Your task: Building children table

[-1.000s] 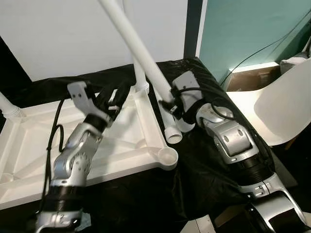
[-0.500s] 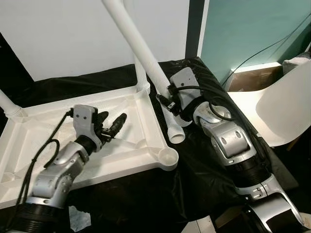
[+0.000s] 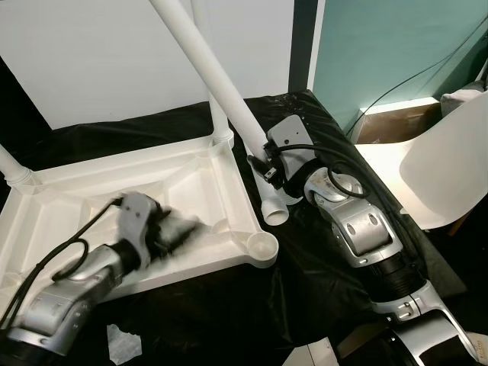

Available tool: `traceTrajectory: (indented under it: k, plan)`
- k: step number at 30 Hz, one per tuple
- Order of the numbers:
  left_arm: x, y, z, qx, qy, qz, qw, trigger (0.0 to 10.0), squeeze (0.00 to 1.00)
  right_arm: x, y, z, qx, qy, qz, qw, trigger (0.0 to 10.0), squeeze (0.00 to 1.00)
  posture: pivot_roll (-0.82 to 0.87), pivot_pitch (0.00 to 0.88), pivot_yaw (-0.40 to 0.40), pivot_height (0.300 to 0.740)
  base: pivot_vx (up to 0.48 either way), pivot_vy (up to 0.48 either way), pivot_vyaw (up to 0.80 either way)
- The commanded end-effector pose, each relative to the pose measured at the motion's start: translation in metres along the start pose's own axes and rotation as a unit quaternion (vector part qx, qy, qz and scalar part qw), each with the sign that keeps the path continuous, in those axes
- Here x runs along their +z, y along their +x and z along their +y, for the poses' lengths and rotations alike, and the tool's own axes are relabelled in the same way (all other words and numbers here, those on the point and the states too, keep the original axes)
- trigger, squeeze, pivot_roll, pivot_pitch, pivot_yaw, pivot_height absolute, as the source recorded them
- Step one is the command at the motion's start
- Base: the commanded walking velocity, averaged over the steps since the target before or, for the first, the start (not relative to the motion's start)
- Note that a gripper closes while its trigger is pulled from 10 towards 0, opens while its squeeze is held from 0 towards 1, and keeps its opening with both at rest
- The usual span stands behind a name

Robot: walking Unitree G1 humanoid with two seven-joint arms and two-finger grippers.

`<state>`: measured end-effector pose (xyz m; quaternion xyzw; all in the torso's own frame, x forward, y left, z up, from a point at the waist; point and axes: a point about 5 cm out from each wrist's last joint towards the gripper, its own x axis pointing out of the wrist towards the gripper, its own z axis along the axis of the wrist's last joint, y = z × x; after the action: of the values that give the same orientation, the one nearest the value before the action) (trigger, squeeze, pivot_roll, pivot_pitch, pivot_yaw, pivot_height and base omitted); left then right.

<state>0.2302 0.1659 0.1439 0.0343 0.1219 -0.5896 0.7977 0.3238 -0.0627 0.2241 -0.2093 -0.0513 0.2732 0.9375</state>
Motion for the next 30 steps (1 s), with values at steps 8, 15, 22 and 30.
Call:
traceTrajectory:
  k: [8,15,22,30]
  plan:
    - [-0.014,-0.013,-0.007,-0.027,-0.006,0.061,0.998,10.0,0.00,0.002,0.003,0.003,0.001,-0.006,-0.011,1.000,10.0,0.00,-0.04,0.000,0.062,0.740,0.000,0.000,0.00]
    - [-0.016,-0.013,0.005,0.003,0.015,0.057,0.998,10.0,0.00,0.002,0.004,0.006,0.006,-0.007,-0.013,1.000,10.0,0.00,-0.04,0.000,0.060,0.740,0.000,0.000,0.00]
    - [-0.022,-0.014,0.019,0.036,0.039,0.082,0.995,10.0,0.00,0.003,0.006,0.007,0.007,-0.005,-0.017,1.000,10.0,0.00,-0.04,0.000,0.064,0.740,0.000,0.000,0.00]
    - [-0.034,-0.010,0.031,0.089,0.062,0.136,0.985,10.0,0.00,0.004,0.006,0.009,0.007,-0.002,-0.020,1.000,10.0,0.00,-0.04,0.000,0.066,0.740,0.000,0.000,0.00]
